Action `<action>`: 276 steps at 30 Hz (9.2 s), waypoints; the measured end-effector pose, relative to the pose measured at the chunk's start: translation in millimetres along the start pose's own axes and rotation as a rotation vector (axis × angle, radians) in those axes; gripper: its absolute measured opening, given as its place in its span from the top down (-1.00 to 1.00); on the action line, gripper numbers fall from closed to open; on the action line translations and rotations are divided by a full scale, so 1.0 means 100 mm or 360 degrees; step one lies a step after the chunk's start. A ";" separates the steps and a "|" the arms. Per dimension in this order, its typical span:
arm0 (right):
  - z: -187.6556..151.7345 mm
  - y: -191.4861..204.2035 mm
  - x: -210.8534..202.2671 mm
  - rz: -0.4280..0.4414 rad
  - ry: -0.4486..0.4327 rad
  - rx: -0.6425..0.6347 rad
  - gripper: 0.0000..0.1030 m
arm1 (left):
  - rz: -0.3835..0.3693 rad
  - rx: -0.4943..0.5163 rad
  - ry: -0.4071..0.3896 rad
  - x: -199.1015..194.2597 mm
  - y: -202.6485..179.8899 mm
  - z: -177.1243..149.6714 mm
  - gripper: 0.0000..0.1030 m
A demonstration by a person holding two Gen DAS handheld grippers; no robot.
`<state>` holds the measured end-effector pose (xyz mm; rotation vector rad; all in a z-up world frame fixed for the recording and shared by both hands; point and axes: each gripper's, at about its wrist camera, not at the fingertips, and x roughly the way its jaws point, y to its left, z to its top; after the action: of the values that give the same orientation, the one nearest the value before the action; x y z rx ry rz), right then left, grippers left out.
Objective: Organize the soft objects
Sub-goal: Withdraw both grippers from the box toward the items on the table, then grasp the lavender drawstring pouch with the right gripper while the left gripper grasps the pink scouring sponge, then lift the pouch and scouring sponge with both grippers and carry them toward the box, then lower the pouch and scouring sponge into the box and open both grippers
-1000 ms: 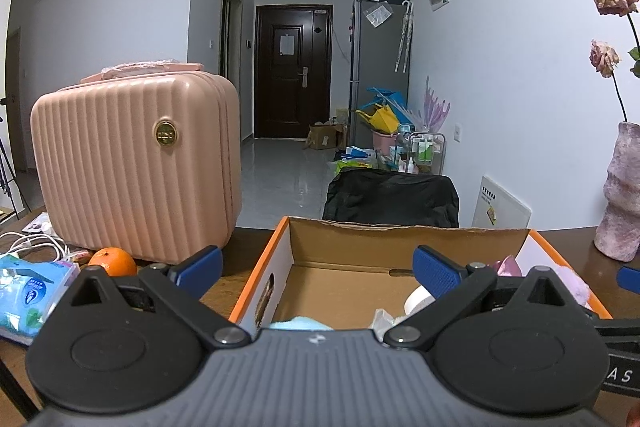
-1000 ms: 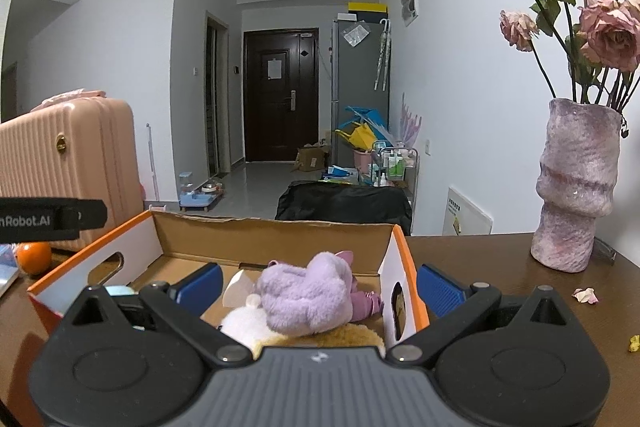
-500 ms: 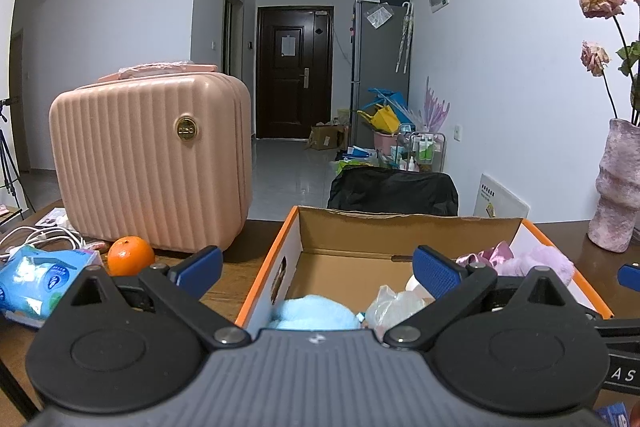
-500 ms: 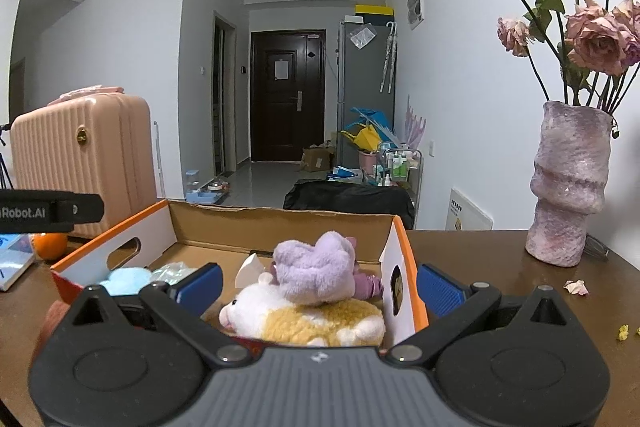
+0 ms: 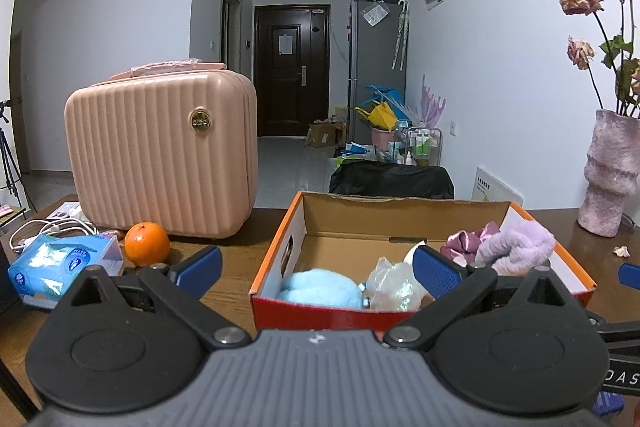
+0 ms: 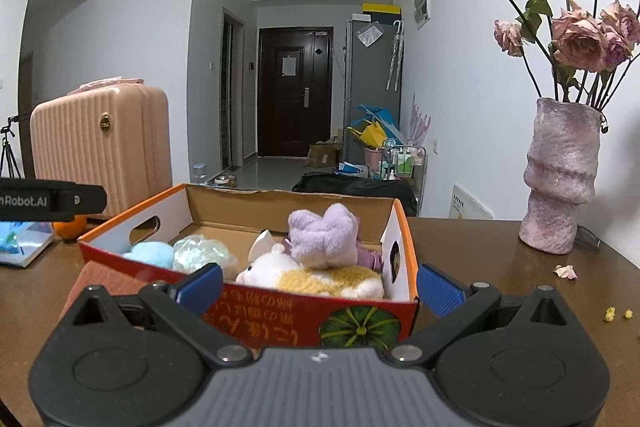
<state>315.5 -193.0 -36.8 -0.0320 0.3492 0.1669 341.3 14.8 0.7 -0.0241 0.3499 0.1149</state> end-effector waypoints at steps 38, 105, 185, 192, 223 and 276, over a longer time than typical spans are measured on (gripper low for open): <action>-0.52 0.32 -0.89 0.0129 0.0048 -0.0126 -1.00 | -0.0001 0.0059 0.0076 -0.98 0.22 -0.56 -1.00; -0.42 0.45 -0.60 0.0210 0.0107 0.0016 0.25 | 0.0044 0.0052 0.0124 -0.91 0.60 -0.64 -1.00; -0.51 -0.75 -0.38 0.0158 0.0100 0.0048 0.24 | 0.0100 0.0351 0.0248 0.08 -0.72 -0.69 -1.00; -0.52 -0.74 -0.37 0.0128 0.0099 0.0041 0.24 | 0.0031 0.0200 0.0252 0.09 -0.48 -0.61 -1.00; -0.42 -0.67 -0.47 -0.0009 -0.0044 0.0136 0.23 | -0.0190 0.0067 0.0159 -0.14 -0.26 -0.42 -0.95; 0.54 0.37 1.04 0.0113 -0.0112 -0.0131 0.22 | -0.0019 -0.0078 -0.0050 0.90 -0.03 0.31 -0.95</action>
<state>423.4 -136.8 -21.5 -0.0948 0.2734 0.2522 436.4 22.6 -0.8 -0.0725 0.3154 0.1120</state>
